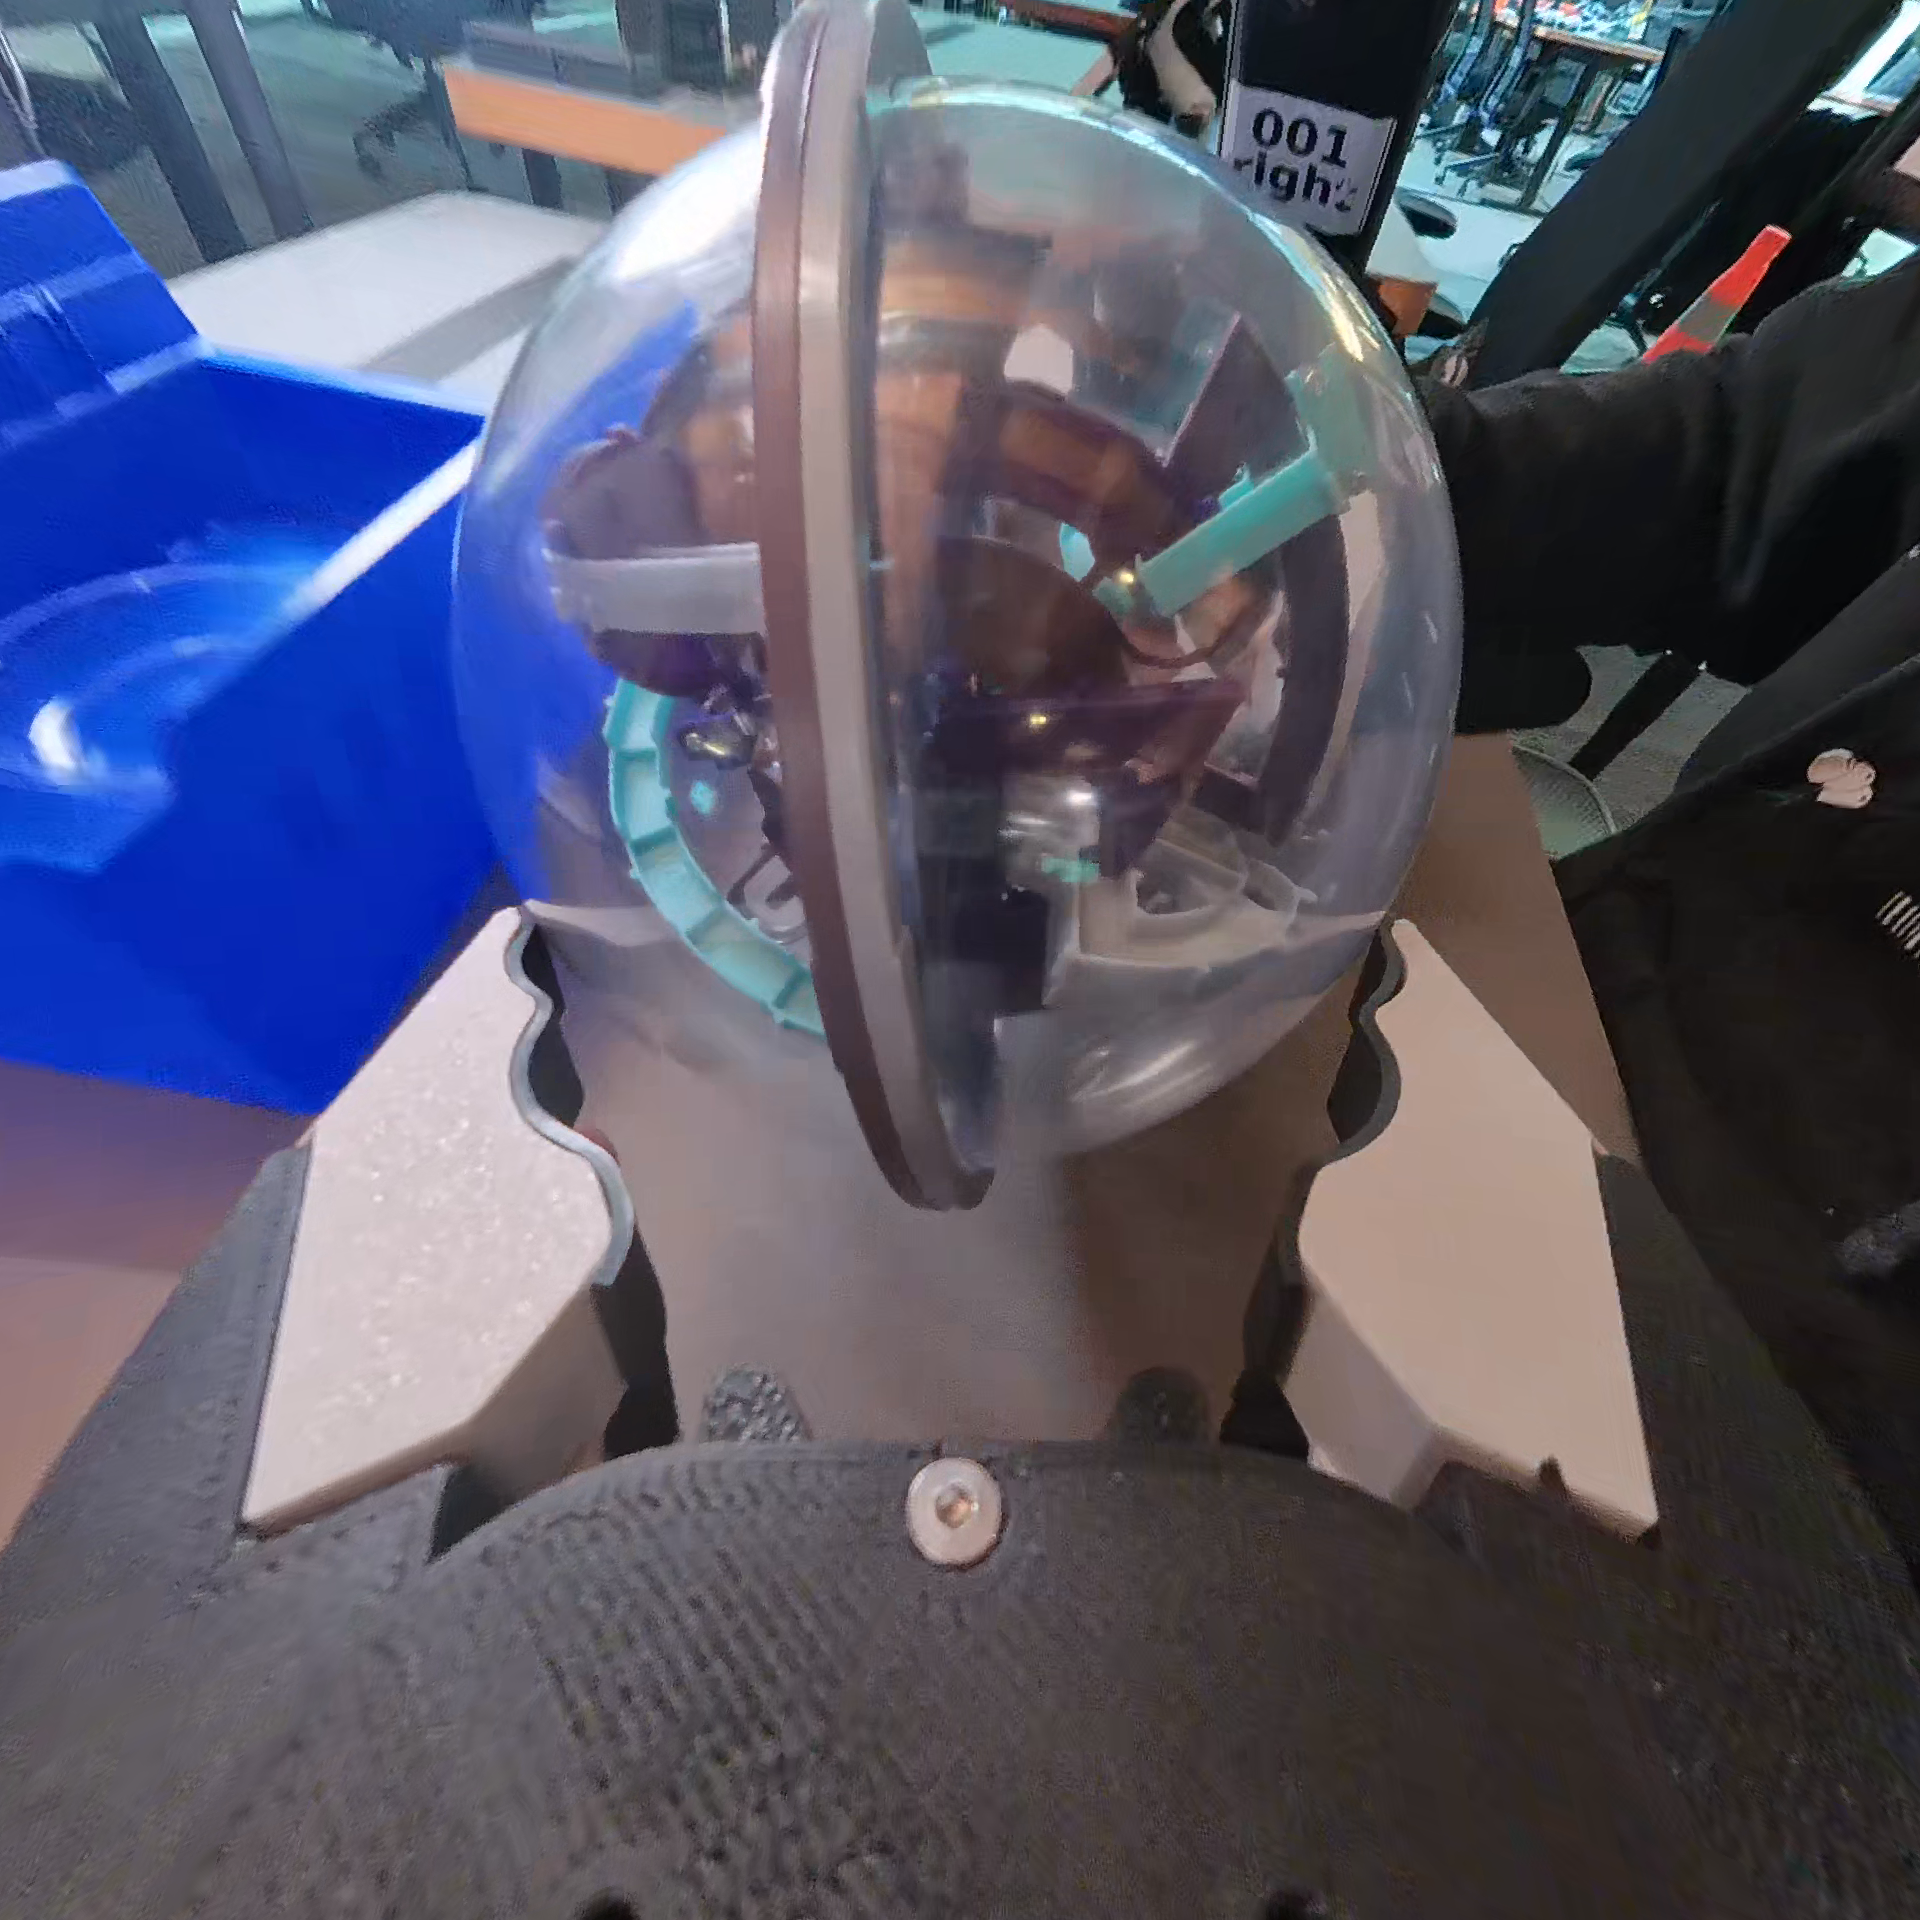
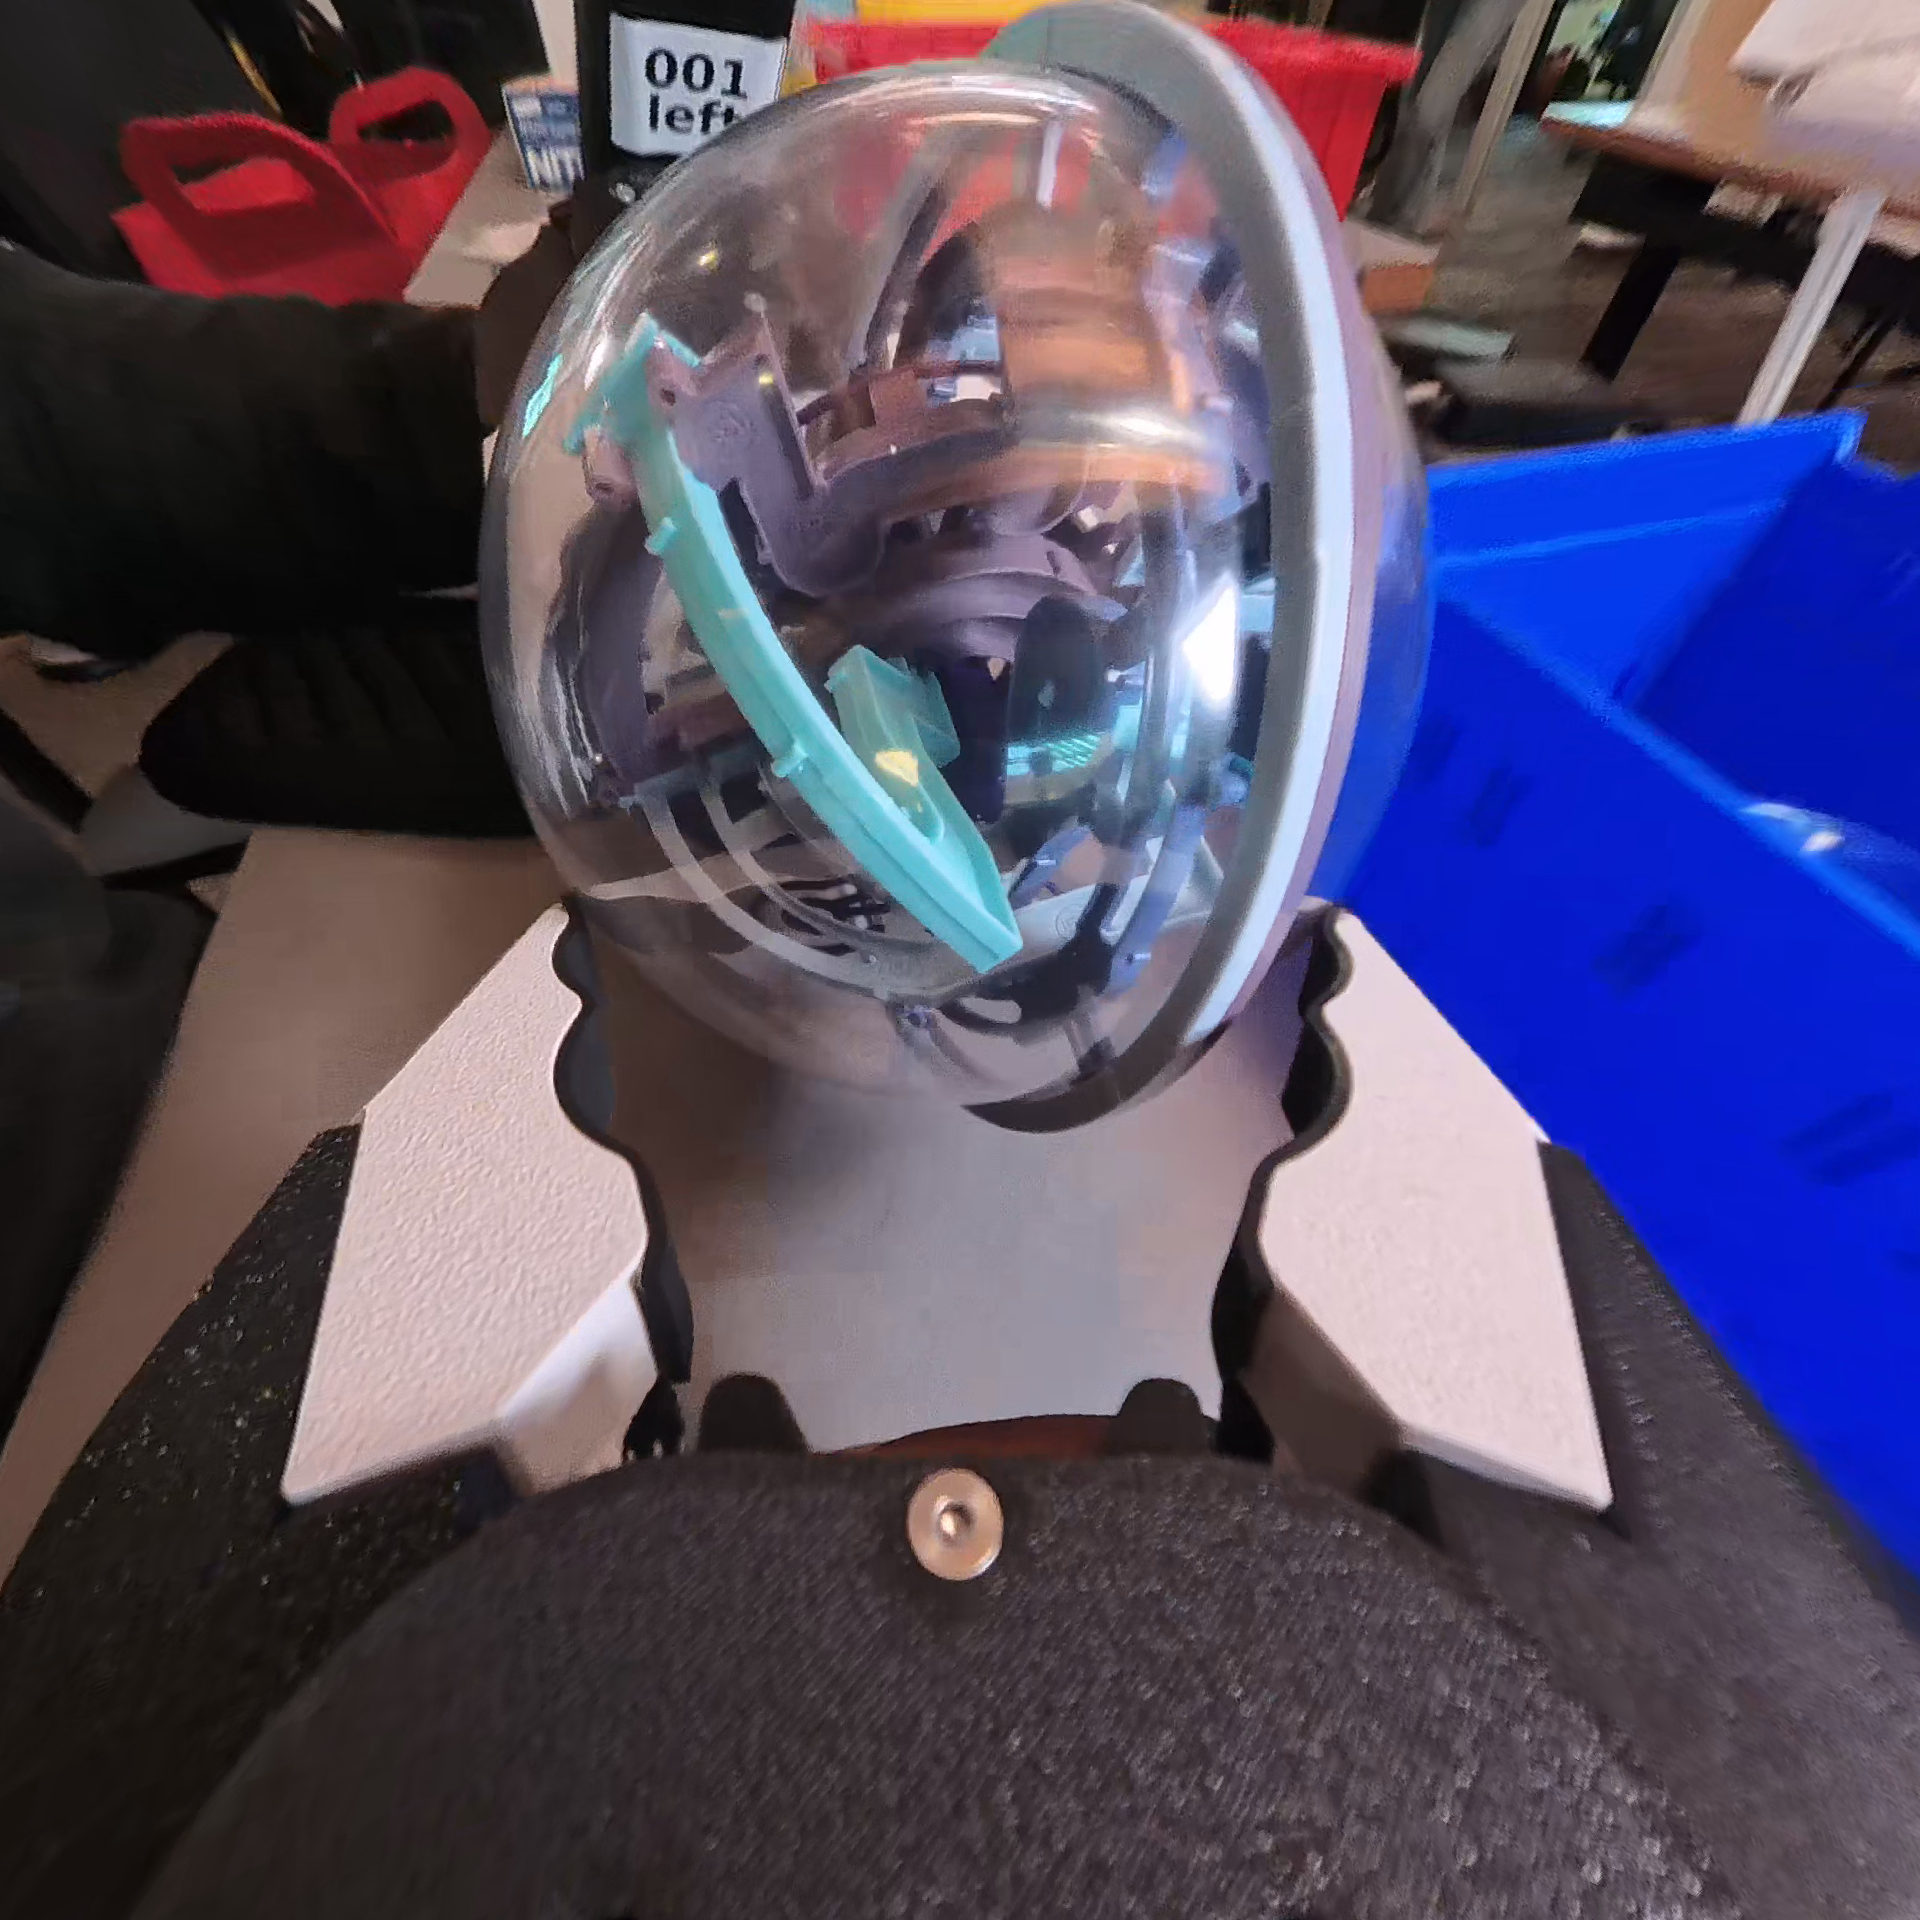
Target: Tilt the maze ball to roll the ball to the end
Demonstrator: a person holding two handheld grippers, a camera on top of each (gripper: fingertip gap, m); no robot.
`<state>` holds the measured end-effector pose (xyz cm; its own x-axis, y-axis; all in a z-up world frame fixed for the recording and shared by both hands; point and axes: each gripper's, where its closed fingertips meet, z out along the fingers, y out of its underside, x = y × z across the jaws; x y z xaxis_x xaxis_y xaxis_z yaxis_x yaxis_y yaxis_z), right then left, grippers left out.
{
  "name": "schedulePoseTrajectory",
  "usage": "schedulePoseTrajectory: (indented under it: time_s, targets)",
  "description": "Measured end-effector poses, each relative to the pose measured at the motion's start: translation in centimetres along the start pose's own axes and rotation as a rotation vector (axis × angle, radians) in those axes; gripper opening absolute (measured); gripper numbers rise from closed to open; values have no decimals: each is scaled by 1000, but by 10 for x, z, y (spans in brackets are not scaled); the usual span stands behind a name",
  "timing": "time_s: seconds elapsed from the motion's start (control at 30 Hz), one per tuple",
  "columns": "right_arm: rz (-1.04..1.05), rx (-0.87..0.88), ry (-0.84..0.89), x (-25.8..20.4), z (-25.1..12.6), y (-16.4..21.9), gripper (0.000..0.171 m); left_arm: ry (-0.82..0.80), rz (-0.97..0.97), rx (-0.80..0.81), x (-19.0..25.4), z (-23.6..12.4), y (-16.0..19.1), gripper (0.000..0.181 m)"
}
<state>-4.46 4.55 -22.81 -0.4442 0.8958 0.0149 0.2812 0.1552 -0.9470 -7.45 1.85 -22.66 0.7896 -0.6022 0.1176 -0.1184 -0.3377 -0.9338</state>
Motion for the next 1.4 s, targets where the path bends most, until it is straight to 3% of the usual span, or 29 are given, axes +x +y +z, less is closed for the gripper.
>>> schedulePoseTrajectory:
  time_s: [0.43, 0.63, 1.0, 1.4]
  targets:
    - [-161, 187, 91, 16, -35, -135, 128, -33, 240, 51, 2, -53, -146, 147]
    - [-231, 241, 126, 13, -53, -179, 129, -40, 309, 70, 13, -67, -190, 146]
    - [-336, 280, 172, 9, -68, -208, 128, -56, 425, 105, 24, -75, -220, 147]
    - [-279, 309, 144, 13, -66, -210, 129, -66, 374, 55, 21, -75, -223, 147]
